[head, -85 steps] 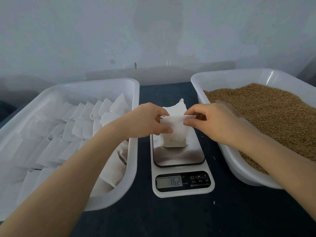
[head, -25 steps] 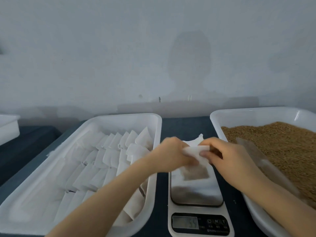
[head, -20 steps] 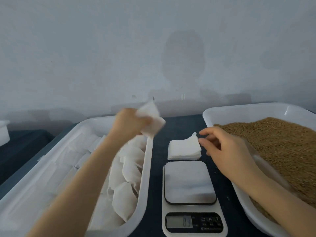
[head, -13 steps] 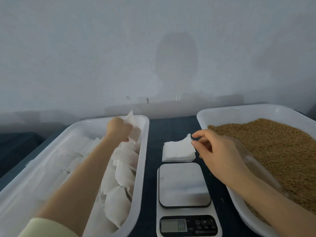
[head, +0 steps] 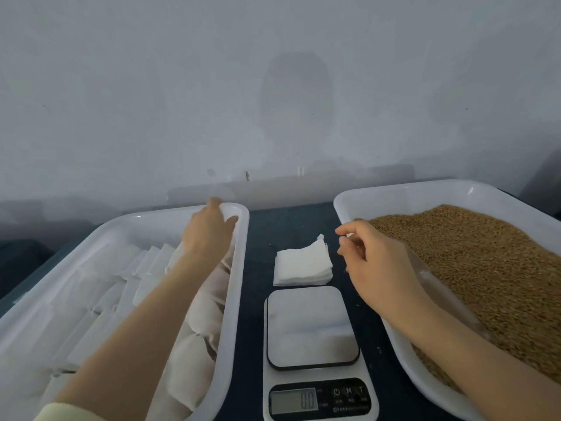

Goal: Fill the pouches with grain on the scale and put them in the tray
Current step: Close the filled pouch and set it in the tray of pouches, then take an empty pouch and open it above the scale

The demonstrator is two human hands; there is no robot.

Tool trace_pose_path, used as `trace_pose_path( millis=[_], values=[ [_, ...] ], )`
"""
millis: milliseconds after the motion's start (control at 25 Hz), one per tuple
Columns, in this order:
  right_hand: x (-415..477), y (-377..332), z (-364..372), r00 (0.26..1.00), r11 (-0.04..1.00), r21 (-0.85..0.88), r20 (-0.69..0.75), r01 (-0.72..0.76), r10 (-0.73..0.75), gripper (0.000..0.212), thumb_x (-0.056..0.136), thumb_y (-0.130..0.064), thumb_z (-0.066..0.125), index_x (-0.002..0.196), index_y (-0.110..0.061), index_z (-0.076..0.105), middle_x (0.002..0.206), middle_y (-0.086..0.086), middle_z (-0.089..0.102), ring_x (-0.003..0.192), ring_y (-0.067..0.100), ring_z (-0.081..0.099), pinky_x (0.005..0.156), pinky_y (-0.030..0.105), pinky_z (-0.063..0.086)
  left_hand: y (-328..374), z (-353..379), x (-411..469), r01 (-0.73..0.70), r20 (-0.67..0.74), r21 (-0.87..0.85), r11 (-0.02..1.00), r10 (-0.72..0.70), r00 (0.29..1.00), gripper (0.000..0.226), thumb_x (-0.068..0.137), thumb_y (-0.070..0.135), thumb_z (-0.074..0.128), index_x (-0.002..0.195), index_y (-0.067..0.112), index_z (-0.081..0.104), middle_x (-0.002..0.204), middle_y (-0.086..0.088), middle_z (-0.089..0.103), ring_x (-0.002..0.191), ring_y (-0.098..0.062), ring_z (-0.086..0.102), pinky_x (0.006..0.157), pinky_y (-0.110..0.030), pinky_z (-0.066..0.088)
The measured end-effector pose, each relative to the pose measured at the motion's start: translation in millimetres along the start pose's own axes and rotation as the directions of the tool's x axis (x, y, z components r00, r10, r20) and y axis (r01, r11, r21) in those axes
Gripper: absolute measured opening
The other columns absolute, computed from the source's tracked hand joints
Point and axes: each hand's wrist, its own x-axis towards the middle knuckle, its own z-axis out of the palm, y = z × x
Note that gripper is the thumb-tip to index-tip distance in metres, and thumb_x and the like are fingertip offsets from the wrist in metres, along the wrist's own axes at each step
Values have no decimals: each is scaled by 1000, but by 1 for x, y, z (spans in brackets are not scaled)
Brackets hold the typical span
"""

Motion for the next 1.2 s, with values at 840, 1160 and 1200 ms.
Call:
trace_pose_path(
  millis=[840,1160,1200],
  values=[
    [-3,-5,2,976,995,-18,195,99,-94,22,97,-11,43,105,-15,63,87,-9,56,66,-6,47,63,3,37,88,62,-32,-500,606,221,837,284,743,18,96,17,48,80,9,53,72,-2,50,66,-17,48,70,-28,47],
    [-4,-2,3,976,994,-51,197,100,-88,21,98,-13,44,109,-15,62,96,-8,59,70,-7,47,63,2,38,66,31,-9,398,357,-655,643,-201,912,27,97,5,39,118,-3,53,96,-10,60,68,-26,64,54,-29,56],
    [-4,-2,4,976,993,-55,198,102,-89,21,98,-13,44,109,-15,62,96,-7,59,71,-7,47,64,1,37,65,26,-11,482,442,-710,513,-207,873,27,97,2,39,119,-4,52,100,-12,60,70,-27,64,59,-35,57]
  ],
)
